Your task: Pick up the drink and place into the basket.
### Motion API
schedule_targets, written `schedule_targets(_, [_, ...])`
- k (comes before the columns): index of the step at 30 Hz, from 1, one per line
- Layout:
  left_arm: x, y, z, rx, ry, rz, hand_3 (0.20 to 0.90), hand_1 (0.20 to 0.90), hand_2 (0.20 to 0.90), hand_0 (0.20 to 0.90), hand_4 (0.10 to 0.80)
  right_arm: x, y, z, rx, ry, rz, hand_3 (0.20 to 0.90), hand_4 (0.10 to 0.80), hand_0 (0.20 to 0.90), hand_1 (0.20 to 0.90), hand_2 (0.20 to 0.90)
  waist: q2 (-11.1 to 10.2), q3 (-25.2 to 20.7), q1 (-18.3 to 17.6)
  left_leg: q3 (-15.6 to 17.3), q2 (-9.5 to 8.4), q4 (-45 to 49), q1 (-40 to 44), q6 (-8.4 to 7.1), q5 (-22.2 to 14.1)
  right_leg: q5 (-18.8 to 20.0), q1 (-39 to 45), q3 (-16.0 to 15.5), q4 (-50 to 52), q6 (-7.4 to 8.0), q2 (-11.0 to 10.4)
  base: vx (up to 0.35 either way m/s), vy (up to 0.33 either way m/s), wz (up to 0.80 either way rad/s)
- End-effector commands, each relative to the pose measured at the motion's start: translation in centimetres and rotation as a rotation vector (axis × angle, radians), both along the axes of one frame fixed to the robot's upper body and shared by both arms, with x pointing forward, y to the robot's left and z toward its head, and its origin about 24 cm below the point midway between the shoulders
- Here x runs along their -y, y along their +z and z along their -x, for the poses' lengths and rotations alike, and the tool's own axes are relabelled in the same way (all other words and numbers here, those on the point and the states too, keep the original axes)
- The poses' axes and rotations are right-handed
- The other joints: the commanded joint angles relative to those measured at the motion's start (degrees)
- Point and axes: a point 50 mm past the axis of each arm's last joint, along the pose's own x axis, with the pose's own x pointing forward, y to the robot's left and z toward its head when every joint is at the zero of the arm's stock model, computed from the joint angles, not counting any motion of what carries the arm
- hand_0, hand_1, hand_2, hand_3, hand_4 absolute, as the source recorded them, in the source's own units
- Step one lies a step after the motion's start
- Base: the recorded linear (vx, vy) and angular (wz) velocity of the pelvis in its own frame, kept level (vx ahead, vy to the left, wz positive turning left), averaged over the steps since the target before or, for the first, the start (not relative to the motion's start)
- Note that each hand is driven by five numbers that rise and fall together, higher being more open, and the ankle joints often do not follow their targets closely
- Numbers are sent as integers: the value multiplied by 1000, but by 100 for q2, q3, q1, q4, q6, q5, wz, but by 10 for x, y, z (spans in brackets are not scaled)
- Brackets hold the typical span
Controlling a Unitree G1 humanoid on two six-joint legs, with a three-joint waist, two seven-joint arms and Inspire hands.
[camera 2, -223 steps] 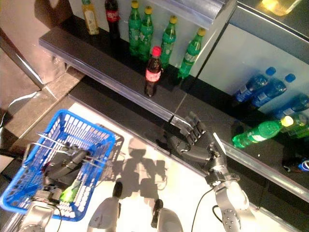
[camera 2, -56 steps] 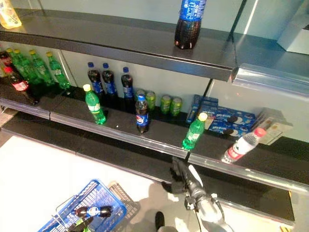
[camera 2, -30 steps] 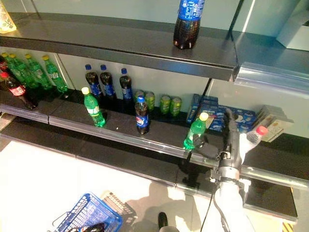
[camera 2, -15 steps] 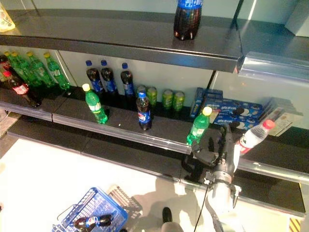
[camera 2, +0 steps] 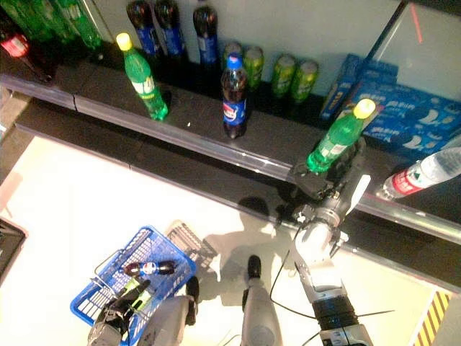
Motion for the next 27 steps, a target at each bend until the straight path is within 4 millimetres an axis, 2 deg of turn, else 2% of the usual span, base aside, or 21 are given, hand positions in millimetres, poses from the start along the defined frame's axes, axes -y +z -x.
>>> schedule_targets(1, [10, 0, 10, 49, -7, 18, 200, 300, 300, 300, 100, 6, 67, 2, 328, -58, 23, 900, 800, 900, 900, 900, -33, -188, 74, -276, -5, 720, -515, 95, 365, -637, 191, -136, 537, -240, -41, -41, -11, -1])
schedule_targets(5, [11, 3, 2, 76, -20, 20, 200, 300, 300, 300, 100, 7, 78, -1, 373, -99, 0, 900, 800, 900, 900, 900, -14, -80, 104, -305, -9, 791, -654, 82, 436, -632, 129, -152, 542, -259, -29, -32, -17, 1])
schedule_targets(6, [13, 5, -3, 95, -27, 24, 200, 300, 300, 300, 100, 8, 87, -3, 400, -122, -14, 900, 800, 900, 900, 900, 10, -5, 132, -320, -4, 825, -746, 68, 521, -637, 88, -169, 551, -278, -10, -45, -23, 0])
schedule_targets(12, [17, 11, -17, 141, -57, 30, 200, 300, 300, 300, 100, 11, 109, -9, 451, -163, -14, 900, 800, 900, 900, 900, 80, 142, 180, -330, -4, 904, -933, 58, 653, -647, -17, -183, 583, -325, 13, -13, -5, 0])
schedule_targets(27, [20, 14, -24, 163, -80, 50, 200, 300, 300, 300, 100, 25, 151, -15, 529, -230, 42, 900, 800, 900, 900, 900, 295, 314, 243, -313, -39, 1001, -1138, 12, 891, -718, -190, -215, 710, -417, 17, 0, 0, 0])
